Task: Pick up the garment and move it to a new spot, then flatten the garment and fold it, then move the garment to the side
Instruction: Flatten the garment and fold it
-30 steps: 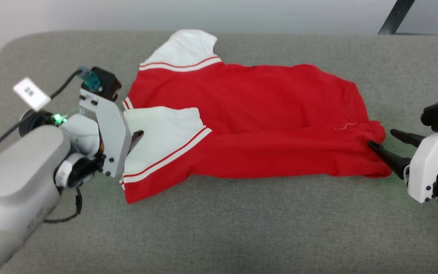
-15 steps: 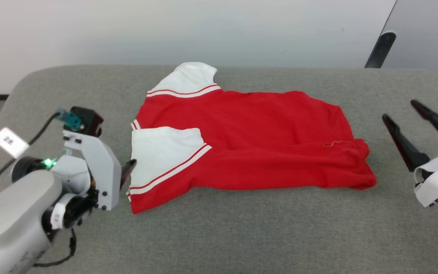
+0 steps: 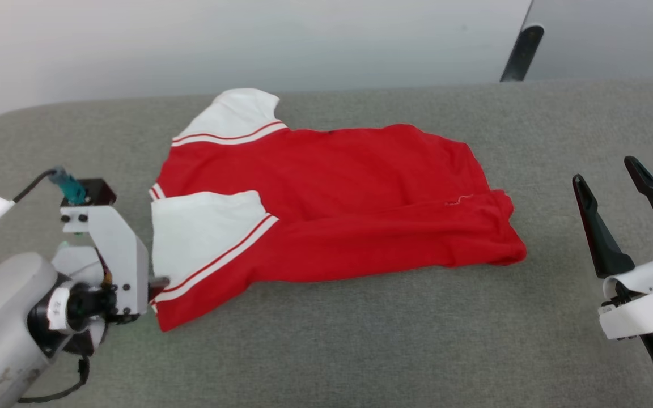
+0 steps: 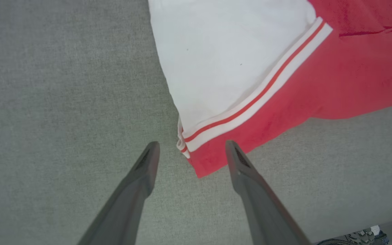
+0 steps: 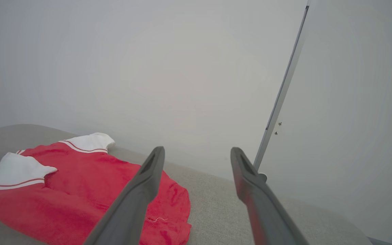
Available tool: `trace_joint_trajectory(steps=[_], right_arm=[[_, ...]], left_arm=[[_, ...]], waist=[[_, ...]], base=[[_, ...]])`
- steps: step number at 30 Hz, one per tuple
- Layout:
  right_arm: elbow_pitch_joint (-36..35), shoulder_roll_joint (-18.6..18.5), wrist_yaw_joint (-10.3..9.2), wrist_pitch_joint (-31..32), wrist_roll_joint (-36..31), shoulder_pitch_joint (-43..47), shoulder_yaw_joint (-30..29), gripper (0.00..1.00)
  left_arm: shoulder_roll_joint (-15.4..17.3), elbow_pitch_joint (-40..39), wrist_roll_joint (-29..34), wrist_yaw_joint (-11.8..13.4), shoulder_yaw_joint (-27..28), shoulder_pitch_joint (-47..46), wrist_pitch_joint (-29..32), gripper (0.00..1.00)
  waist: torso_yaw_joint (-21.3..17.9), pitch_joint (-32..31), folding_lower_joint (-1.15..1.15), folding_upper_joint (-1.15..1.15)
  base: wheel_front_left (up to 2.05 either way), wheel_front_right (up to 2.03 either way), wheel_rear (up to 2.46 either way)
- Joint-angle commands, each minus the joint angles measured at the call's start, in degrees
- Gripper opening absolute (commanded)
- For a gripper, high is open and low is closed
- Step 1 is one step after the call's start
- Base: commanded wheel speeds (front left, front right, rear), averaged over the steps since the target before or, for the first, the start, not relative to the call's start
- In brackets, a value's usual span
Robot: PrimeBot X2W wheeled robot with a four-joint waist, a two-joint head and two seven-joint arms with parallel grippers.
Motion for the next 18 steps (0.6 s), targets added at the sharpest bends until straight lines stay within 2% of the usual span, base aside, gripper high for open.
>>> trace_joint_trajectory(steps=[1, 6, 9, 18], right_arm=[[-2.45, 1.72, -0.06, 1.07, -0.97, 1.98, -1.87, 1.00], [-5.67, 3.89, -0.06, 2.89, -1.62, 3.84, -3.71, 1.00], [-7.48, 4.87, -0.06, 3.91, -1.81, 4.47, -4.31, 1.00], [-9.63, 6.38, -0.06, 5.84, -1.36, 4.53, -5.43, 1.00]], left_arm=[[0.12, 1.27, -1.61, 1.48, -0.21, -0.45, 3.35, 1.00], [-0.09, 3.60, -3.47, 2.21, -0.20, -1.54, 7.62, 1.00], [-0.31, 5.91, -4.18, 1.76, -0.40, -2.13, 9.52, 1.00], [-2.89, 13.45, -7.39, 0.84, 0.21, -0.66, 11.21, 1.00]], waist=[[-1.54, 1.58, 0.00, 0.00], [-2.82, 3.22, 0.00, 0.00], [-3.78, 4.43, 0.00, 0.00], [-5.13, 6.36, 0.00, 0.00]], base=[[0.00, 0.00, 0.00], [0.00, 0.00, 0.00], [0.00, 0.00, 0.00], [0.00, 0.00, 0.00]])
